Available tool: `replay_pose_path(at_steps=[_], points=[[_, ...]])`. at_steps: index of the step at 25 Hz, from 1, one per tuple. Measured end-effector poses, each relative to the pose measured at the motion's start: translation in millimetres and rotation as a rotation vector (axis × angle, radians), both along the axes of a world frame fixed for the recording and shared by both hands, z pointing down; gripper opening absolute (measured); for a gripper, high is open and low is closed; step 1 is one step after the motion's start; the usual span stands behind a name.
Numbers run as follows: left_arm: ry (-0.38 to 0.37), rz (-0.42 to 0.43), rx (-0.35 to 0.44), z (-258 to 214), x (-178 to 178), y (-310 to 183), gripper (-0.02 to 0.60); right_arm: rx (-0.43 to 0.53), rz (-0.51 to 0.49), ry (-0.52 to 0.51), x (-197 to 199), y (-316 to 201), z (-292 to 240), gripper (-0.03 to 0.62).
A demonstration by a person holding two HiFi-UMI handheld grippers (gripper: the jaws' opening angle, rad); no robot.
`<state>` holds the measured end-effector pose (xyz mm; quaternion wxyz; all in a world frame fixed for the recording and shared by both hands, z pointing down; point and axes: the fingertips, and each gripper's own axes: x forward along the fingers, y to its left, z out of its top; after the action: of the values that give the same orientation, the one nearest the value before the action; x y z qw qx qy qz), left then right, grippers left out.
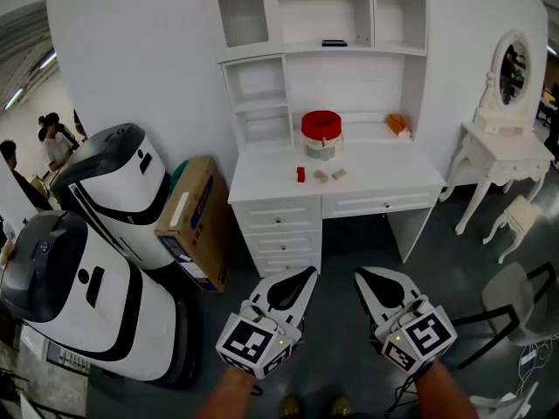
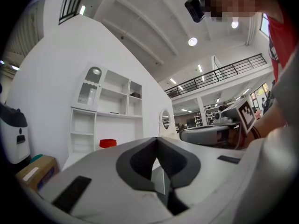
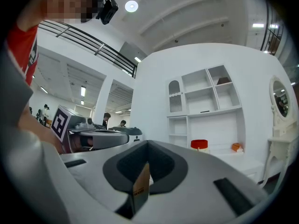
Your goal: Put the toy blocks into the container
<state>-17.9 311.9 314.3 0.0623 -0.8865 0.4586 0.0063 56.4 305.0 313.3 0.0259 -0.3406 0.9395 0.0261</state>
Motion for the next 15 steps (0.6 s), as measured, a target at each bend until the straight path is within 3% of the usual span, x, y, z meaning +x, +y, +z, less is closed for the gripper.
replay_pose_path(at_steps=[4, 15], points=[[-0.006, -0.009, -0.008, 3.3, 3.4, -3.9, 0.014, -0.021, 0.001, -0.042, 8.2, -4.8, -1.0, 0.020], [-0.002, -0.071, -0.008, 2.6, 26.0, -41.8, 0.014, -0.020, -0.051, -0.019, 34.3, -39.3, 2.6, 0.021]])
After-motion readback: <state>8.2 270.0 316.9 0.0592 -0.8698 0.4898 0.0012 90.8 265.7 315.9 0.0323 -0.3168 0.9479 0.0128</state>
